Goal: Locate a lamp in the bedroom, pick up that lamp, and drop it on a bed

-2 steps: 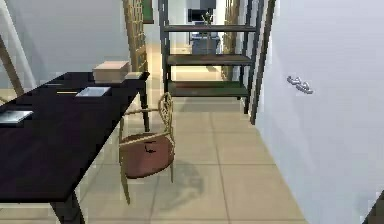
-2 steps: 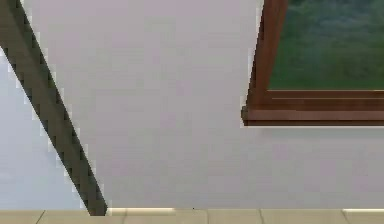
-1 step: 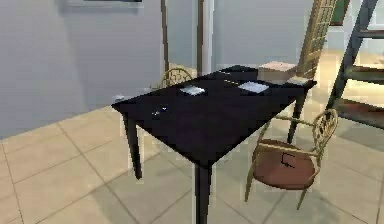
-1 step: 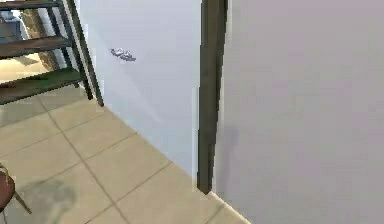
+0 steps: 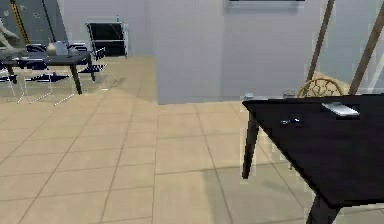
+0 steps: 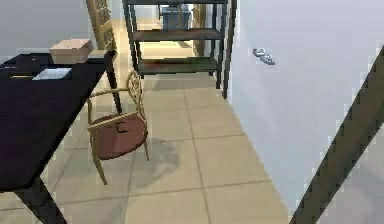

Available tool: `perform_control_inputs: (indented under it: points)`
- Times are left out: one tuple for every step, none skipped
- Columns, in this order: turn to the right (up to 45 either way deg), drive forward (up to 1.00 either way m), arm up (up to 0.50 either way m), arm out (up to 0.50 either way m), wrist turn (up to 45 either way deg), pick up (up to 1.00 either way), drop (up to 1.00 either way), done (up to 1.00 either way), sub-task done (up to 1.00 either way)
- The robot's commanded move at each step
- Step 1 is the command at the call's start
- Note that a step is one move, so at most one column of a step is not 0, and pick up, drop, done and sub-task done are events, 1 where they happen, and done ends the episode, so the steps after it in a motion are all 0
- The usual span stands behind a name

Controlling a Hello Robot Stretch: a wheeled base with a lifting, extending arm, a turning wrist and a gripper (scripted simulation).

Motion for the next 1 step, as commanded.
perform_control_inputs:
  points:
    - [0.0, 1.0, 0.0, 0.0, 0.0, 0.0, 0.0, 0.0, 0.0]
